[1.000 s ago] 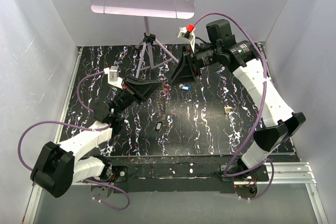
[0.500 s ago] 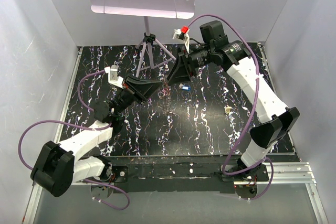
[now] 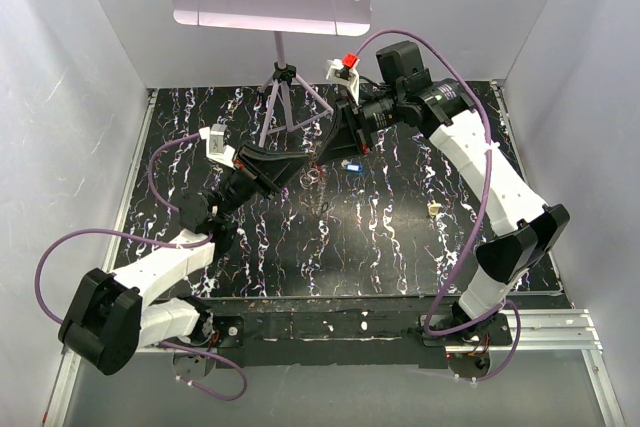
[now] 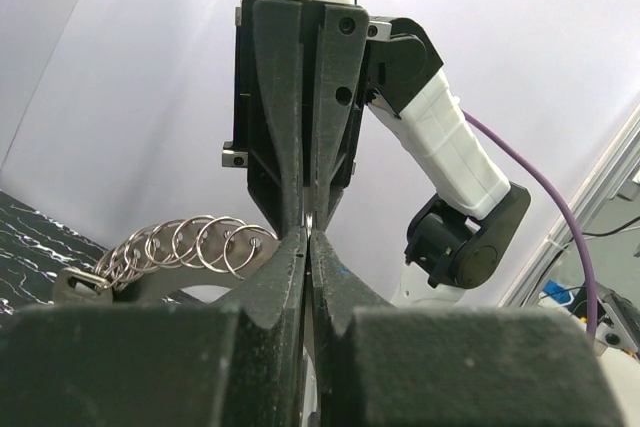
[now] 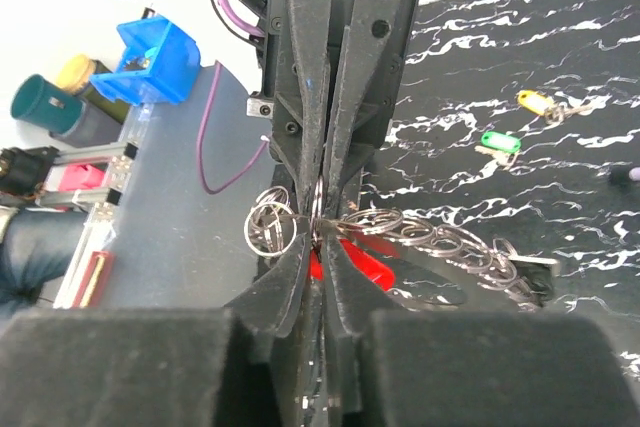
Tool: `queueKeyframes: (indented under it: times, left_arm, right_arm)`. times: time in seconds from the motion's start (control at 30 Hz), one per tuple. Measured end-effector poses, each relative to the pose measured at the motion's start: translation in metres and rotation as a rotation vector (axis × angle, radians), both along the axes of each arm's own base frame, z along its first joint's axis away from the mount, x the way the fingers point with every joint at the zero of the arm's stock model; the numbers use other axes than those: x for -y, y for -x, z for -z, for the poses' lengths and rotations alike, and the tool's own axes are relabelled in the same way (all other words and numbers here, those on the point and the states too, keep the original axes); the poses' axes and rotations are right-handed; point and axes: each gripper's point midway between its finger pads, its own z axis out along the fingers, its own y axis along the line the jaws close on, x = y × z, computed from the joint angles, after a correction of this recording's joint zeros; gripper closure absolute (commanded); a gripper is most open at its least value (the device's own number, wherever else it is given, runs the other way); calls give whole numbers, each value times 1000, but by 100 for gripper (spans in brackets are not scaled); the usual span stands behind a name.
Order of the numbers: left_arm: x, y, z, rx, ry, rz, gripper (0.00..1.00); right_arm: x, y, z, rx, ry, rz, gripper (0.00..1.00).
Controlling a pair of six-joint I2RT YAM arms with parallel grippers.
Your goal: Put the keys on the keyring
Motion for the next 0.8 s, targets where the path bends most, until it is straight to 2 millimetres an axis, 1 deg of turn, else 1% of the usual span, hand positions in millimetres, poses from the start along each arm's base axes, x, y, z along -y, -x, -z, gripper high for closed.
queueKeyframes:
  times: [0.03, 0.17, 0.5, 0.8]
  left_arm:
    - [0, 0, 0, 0, 0, 0, 100]
    - [0, 0, 0, 0, 0, -1, 100]
    - [2, 1, 2, -6, -9, 9, 100]
    - [1, 2, 0, -3, 3, 10, 100]
  right_arm:
    - [0, 1, 0, 3, -1, -3, 99]
    - [0, 3, 1, 0, -7, -15, 99]
    - [3, 9, 13, -13, -4, -30, 99]
    - [-1, 11, 9, -34, -20, -41, 98]
